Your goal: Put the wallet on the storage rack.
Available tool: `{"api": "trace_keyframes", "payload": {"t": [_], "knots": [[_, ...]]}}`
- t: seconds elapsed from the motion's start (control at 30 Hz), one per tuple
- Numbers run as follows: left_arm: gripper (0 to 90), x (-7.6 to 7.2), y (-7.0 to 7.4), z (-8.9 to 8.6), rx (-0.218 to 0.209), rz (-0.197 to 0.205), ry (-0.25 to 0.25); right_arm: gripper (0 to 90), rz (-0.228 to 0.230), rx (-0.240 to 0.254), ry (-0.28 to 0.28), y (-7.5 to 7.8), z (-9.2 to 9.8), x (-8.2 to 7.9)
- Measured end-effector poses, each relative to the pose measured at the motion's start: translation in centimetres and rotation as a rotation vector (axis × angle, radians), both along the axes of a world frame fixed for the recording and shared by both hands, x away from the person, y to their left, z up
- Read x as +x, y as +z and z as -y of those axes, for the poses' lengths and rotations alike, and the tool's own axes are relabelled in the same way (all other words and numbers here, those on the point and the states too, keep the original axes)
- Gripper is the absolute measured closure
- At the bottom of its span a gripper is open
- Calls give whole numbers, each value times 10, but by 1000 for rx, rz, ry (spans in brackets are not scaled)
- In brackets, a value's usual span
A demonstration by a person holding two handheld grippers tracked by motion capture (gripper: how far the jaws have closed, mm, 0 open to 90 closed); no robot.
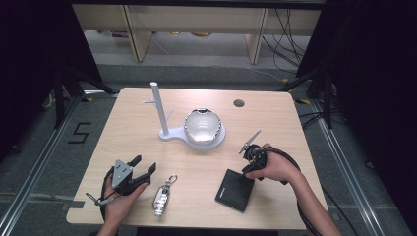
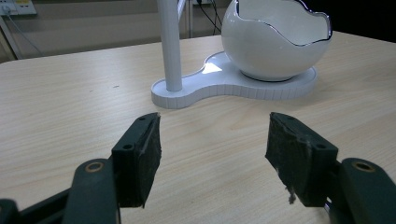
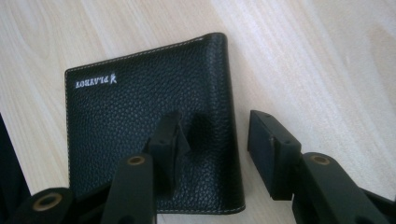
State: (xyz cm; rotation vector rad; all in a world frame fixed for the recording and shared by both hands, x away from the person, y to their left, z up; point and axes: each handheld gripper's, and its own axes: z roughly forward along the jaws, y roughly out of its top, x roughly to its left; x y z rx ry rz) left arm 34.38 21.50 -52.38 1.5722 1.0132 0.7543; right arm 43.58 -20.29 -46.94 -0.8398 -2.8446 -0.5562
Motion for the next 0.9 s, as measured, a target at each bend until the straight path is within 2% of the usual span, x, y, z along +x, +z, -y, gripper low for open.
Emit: {"api": "trace_keyframes", "payload": {"t": [0.03, 0.07, 0.1, 0.23, 0.27, 0.33, 0.37, 0.4, 0.43, 0.5, 0.63, 0.7, 0.77, 0.8, 0.83, 0.87, 0.9], "knots": [[347, 0, 0, 0, 1, -1, 0, 561, -14, -10, -22, 1, 0, -2], [347, 0, 0, 0, 0, 0, -3, 553, -8, -26, 11, -1, 1, 0], [347, 0, 0, 0, 2, -4, -2, 550, -13, -19, 13, -3, 2, 1], [348, 0, 0, -1, 5, -12, 1, 543, -35, -44, 16, -6, 2, 5], [348, 0, 0, -1, 6, -13, 2, 542, -48, -59, 1, -5, 2, 5], [348, 0, 0, -1, 4, -10, -1, 537, -54, -58, 3, -6, 1, 7], [348, 0, 0, -1, 4, -11, 0, 537, -80, -65, -8, -8, 1, 9], [348, 0, 0, -1, 3, -10, -1, 537, -80, -65, -8, -8, 1, 9], [348, 0, 1, -1, 7, -16, 2, 548, -86, -40, 17, -10, 2, 12], [347, 0, 1, -1, 7, -16, 2, 597, -123, -50, -6, -9, 2, 11], [348, 0, 0, -1, 3, -12, -1, 639, -116, -56, 25, -10, -2, 12], [348, 0, 0, -1, 3, -11, -1, 669, -140, -61, 13, -9, -2, 12], [348, 0, 1, -1, 8, -17, 3, 728, -134, -55, 31, -8, -1, 13], [347, 0, 1, -1, 7, -16, 2, 767, -101, -59, 73, -6, -2, 11], [347, 0, 1, -1, 6, -16, 2, 767, -101, -59, 73, -6, -2, 11], [347, 0, 1, -1, 6, -16, 3, 793, -71, -75, 92, -3, -5, 7], [347, -1, 1, -1, 6, -16, 3, 793, -71, -75, 92, -3, -5, 7]]}}
